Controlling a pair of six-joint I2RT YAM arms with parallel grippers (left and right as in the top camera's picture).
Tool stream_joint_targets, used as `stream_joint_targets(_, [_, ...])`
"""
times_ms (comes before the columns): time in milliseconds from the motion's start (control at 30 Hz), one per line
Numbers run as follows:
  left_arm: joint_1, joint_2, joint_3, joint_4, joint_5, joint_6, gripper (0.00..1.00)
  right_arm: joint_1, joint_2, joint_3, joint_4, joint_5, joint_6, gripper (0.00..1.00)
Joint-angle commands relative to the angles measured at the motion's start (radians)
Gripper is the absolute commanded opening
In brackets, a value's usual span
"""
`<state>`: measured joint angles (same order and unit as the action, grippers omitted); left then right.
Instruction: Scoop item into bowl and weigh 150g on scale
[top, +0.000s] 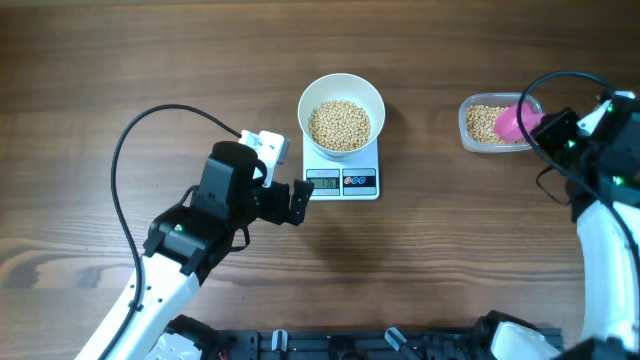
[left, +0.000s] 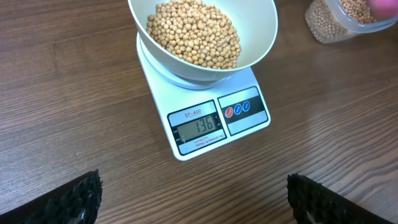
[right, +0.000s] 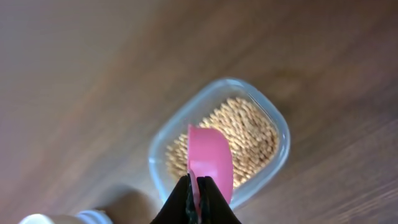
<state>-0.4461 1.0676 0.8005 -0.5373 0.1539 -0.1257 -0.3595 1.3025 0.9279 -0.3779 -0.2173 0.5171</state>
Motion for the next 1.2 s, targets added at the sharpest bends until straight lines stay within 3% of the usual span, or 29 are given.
stream_joint_targets(0, [-0.001,-0.013,-0.004,0.002,0.004,0.013,1.0,-0.003,0.096,0.008,0.028,-0.093,0.008,0.04])
stream_joint_targets(267, [-0.001,-0.013,-0.004,0.002,0.004,0.013,1.0,-0.003,0.162,0.008,0.127,-0.099,0.01,0.04])
stream_joint_targets(400, [-0.001,-0.013,-0.004,0.002,0.004,0.013,1.0,-0.003,0.164,0.008,0.057,-0.099,0.009,0.05])
stream_joint_targets(467, [-0.001,-0.013,-0.004,0.002,0.004,0.013,1.0,-0.003,0.165,0.008,-0.01,-0.098,0.006,0.19])
stream_joint_targets(733, [-0.001,-0.013,-0.004,0.002,0.004,0.013,1.0,-0.003,0.161,0.008,-0.088,-0.106,0.006,0.27])
stream_joint_targets(900, [-0.001,-0.013,-0.004,0.002,0.004,0.013,1.0,-0.003,0.138,0.008,-0.108,-0.233,-0.029,0.4])
stream_joint_targets(1167, [-0.001,-0.013,-0.004,0.002,0.004,0.013,1.0,-0.037,0.129,0.008,-0.32,-0.139,-0.145,0.67])
